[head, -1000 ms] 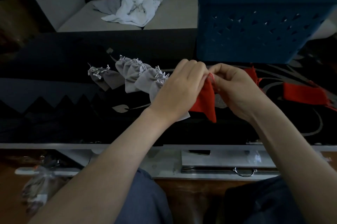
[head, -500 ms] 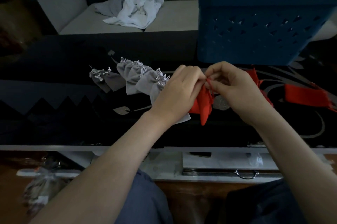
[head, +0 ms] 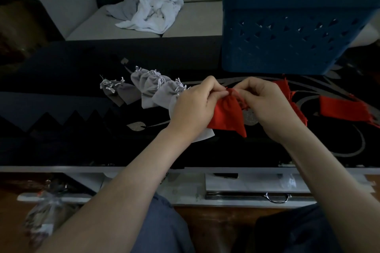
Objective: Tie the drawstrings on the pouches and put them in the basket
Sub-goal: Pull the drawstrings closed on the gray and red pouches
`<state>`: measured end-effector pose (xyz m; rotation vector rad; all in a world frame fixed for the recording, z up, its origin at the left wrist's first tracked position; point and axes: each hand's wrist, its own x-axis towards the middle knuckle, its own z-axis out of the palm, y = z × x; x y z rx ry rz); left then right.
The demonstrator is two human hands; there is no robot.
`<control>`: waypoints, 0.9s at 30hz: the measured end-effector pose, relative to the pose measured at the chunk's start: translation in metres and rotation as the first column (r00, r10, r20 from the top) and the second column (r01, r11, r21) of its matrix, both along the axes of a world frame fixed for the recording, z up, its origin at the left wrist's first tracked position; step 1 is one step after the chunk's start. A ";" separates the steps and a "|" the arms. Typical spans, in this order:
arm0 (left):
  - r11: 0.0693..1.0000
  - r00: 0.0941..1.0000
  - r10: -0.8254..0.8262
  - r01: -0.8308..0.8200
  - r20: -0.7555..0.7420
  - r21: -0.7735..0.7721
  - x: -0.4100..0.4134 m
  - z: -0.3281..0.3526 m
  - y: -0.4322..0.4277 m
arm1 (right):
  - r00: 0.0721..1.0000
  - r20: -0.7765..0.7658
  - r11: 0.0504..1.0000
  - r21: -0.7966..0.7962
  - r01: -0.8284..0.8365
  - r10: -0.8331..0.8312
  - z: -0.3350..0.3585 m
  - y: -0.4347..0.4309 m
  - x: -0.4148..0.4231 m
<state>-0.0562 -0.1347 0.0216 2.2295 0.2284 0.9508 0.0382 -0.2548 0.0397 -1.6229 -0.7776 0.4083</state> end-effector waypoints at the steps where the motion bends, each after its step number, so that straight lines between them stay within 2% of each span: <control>1: 1.000 1.000 0.002 -0.002 -0.005 -0.020 0.000 0.000 0.000 | 1.000 -0.011 1.000 0.002 0.008 -0.008 -0.001 0.000 0.000; 5: 0.991 1.000 -0.001 -0.001 -0.018 -0.134 0.000 0.003 0.002 | 0.998 -0.012 0.998 0.031 0.059 -0.058 -0.001 0.000 0.004; 10: 0.958 0.998 -0.006 -0.013 -0.068 -0.286 -0.002 0.006 0.006 | 0.986 -0.119 0.993 0.029 0.118 -0.114 -0.004 0.002 0.007; 17: 0.930 0.999 -0.041 0.046 0.021 -0.366 0.002 0.005 -0.008 | 0.944 -0.289 0.984 0.035 0.175 -0.157 -0.001 0.004 0.008; 20: 0.896 0.989 -0.083 0.021 -0.122 -0.444 0.007 0.002 -0.007 | 0.931 -0.349 0.994 -0.011 0.113 -0.110 -0.003 0.001 0.009; 23: 0.888 0.935 -0.183 0.026 -0.303 -0.459 0.011 -0.003 -0.008 | 0.916 -0.393 0.996 -0.005 0.089 -0.084 -0.007 0.002 0.007; 27: 0.853 0.887 -0.247 0.008 -0.391 -0.521 0.014 -0.006 -0.002 | 0.917 -0.392 0.997 -0.024 0.078 -0.081 -0.014 0.004 0.006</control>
